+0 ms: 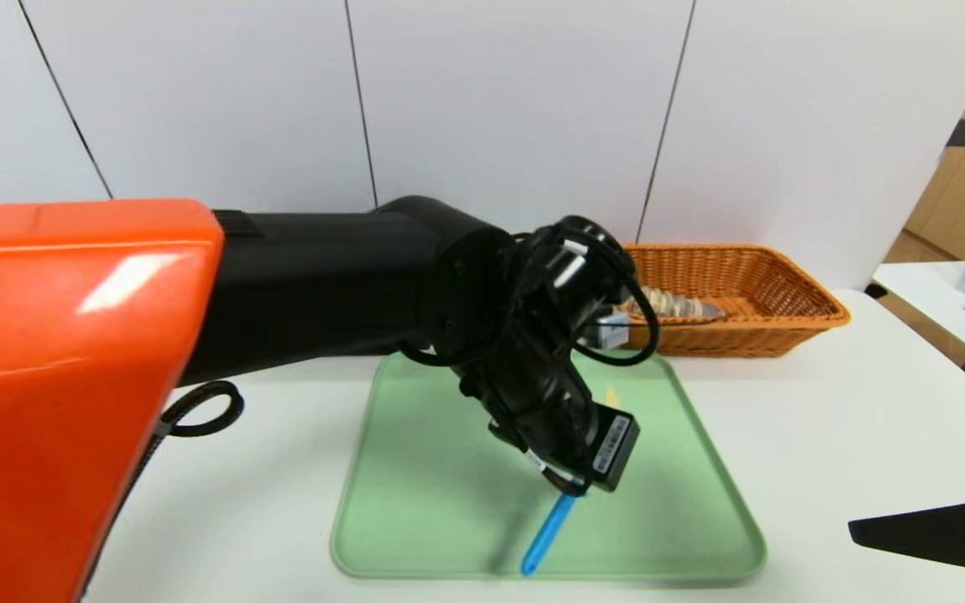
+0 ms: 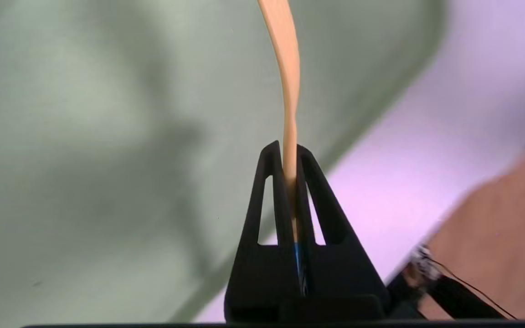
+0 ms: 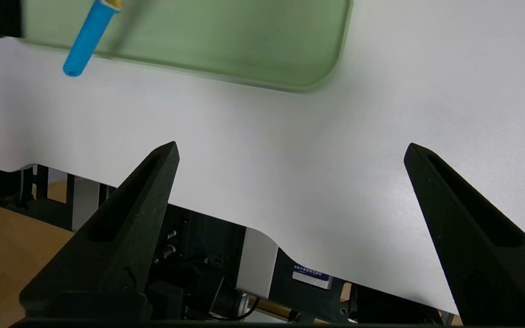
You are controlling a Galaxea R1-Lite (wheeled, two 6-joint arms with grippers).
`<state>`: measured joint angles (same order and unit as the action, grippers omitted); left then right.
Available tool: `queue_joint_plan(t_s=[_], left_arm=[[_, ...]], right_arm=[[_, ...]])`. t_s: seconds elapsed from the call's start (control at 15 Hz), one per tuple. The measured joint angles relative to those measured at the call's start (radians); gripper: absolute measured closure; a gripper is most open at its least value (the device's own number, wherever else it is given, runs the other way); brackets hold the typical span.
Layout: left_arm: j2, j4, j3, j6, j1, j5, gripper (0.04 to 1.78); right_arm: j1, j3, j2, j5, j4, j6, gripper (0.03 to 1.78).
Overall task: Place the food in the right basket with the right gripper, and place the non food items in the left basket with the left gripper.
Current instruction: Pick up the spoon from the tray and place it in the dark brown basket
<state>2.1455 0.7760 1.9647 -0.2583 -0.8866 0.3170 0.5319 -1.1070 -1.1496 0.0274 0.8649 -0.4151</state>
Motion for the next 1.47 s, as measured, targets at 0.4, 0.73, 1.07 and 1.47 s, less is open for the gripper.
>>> queue_joint_plan(t_s=[0.4,0.73,1.07,1.47], left_arm=[[-0.125,-0.637,0.001,-0.52,0.236,0.155,1.73],[-0.14,-0.804,-0.006,-0.697,0.552,0.052,1.73],[-0.11,-0.579,-0.029,-0.574,0.719,0.009,1.73],[-0.067,-0.536,-0.091,-0.548,0.735,-0.094,1.73]], right_arm=[[0.0,0.019,0.002,-0.001,0.0,-0.001,0.1],[0.0,0.034,0.007,-0.001,0.0,-0.001,0.1],[0.0,0.04,0.01,-0.002,0.0,-0.001,0.1],[0.0,0.042,0.024,-0.001,0.0,-0.001,0.1]])
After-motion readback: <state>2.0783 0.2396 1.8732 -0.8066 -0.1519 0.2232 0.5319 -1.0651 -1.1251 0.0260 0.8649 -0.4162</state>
